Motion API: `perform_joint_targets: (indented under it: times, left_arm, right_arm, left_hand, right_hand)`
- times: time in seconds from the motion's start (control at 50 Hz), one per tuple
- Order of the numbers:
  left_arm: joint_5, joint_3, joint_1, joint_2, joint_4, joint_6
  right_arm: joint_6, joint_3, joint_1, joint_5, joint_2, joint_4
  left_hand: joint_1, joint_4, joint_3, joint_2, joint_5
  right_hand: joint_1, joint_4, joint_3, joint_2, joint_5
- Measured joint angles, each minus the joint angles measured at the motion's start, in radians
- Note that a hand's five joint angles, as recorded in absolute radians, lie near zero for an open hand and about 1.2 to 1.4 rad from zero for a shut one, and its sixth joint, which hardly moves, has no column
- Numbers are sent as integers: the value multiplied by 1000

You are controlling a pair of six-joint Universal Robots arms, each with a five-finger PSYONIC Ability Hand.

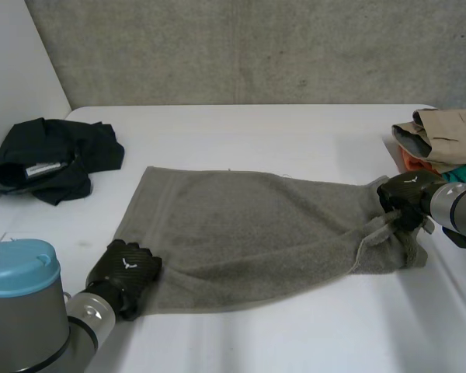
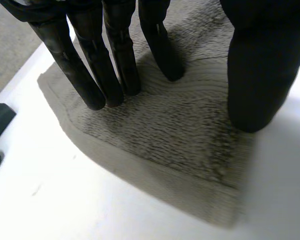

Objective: Fold the laundry.

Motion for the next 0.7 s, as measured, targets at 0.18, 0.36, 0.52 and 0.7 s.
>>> perform_joint_targets:
  times: [0.18,0.36,0.52,0.7]
  left_arm:
    - [-6,6,22,-42,99,43]
    - [-16,21,27,-64,180,63]
    - [-17,59,29,-103,223,68]
    - [-3,103,58,-103,199,80]
  right_arm:
    - [2,11,1,-8,-10,-2]
    - [1,20,2,-13,-15,-5]
    - [0,23,6,-13,-17,-6]
    - [2,15,5,-18,-47,21]
  left_hand:
    - [161,140,143,147,1]
    - [276,273,272,276,259]
    - [457,461,461,465,453]
    - [461,503,500,504,470]
  right_hand:
    - [0,0,0,0,0]
    - [0,0,0,0,0]
    - [0,0,0,0,0]
    - [0,0,0,0,0]
